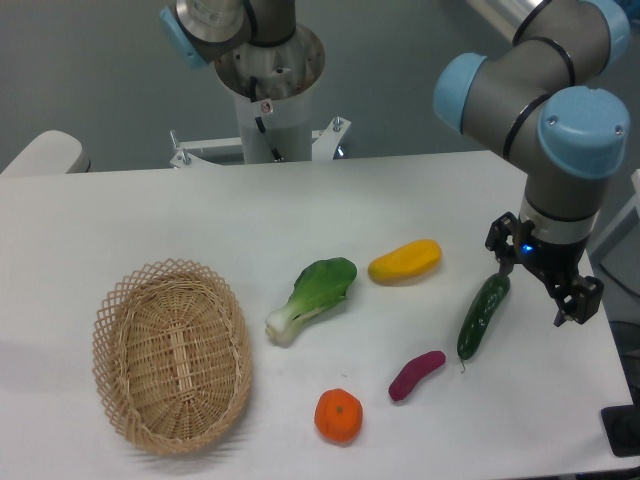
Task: Pick up the cucumber from the table
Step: 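Lower the open gripper over the green cucumber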
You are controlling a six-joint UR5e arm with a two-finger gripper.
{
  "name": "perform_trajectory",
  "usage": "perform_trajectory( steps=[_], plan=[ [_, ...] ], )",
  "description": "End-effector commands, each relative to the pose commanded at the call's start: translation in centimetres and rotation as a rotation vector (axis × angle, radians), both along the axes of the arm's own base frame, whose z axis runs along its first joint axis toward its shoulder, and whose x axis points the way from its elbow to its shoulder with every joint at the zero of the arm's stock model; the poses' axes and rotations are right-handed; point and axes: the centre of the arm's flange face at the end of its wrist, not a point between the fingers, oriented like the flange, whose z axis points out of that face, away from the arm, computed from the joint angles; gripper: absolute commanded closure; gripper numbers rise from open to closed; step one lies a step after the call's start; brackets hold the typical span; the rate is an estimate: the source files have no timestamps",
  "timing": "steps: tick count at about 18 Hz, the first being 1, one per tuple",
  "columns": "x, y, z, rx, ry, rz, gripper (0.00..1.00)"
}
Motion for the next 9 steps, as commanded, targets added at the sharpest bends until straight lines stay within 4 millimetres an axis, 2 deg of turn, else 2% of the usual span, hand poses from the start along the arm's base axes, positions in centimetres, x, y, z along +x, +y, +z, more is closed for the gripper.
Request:
perform_trajectory(
  steps=[9],
  plan=[
    [0.4, 0.1, -1.5, 0.000, -0.025, 0.048, 0.00]
  ],
)
